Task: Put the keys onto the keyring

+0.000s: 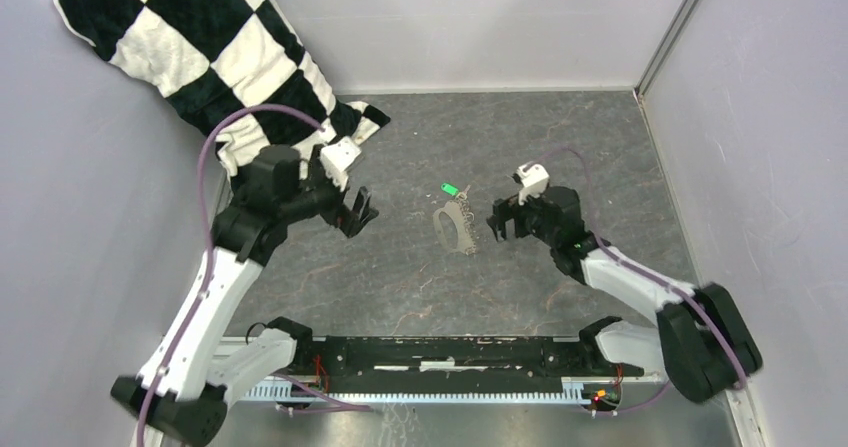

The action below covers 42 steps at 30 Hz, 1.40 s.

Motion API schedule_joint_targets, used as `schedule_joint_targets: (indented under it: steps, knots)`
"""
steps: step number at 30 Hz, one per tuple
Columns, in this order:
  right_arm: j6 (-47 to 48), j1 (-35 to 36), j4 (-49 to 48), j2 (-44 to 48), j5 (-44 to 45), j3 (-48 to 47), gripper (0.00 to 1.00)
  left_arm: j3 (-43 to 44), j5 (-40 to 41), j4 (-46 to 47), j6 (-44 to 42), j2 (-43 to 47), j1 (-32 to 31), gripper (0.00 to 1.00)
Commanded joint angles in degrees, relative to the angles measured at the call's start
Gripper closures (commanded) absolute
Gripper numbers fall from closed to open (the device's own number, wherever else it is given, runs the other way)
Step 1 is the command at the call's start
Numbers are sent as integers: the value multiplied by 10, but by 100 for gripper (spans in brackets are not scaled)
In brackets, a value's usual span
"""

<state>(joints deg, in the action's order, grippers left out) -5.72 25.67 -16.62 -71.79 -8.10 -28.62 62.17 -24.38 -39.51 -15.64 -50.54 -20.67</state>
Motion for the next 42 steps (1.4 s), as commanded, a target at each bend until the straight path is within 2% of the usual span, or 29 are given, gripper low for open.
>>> schedule_joint_targets:
  steps: [1, 5, 9, 11, 14, 19, 22, 25, 31, 33, 37, 40, 42]
  knots:
    - [-2, -20, 13, 123, 72, 60, 2, 42, 123, -64, 14, -84, 25, 0]
    - [-10, -47, 14, 212, 102, 104, 2, 23, 131, -31, -8, -128, 119, 0]
    - [-39, -102, 43, 266, 201, 131, 2, -74, 107, 75, -32, -119, 212, 0]
    - [-33, -108, 33, 287, 293, 158, 2, -133, 97, 162, -26, -103, 246, 0]
    - [17, -108, -31, 318, 384, 220, 2, -237, 55, 301, 21, -65, 291, 0]
    - [53, -110, -117, 323, 461, 283, 2, -385, 33, 516, 71, -19, 297, 0]
    - [53, -117, -166, 292, 473, 313, 2, -439, 30, 616, 108, -28, 297, 0]
    - [80, -126, -258, 272, 477, 349, 2, -492, 20, 727, 140, -53, 297, 0]
    - [111, -153, -388, 211, 451, 375, 2, -553, 11, 930, 163, -146, 297, 0]
    - [104, -160, -431, 188, 446, 383, 2, -547, 20, 946, 176, -165, 297, 0]
    - [110, -168, -517, 126, 424, 389, 2, -546, 14, 1050, 206, -231, 297, 0]
    - [126, -174, -569, 71, 392, 374, 2, -519, 27, 1046, 203, -267, 296, 0]
    - [132, -177, -612, 21, 367, 361, 2, -526, 32, 1112, 194, -310, 297, 0]
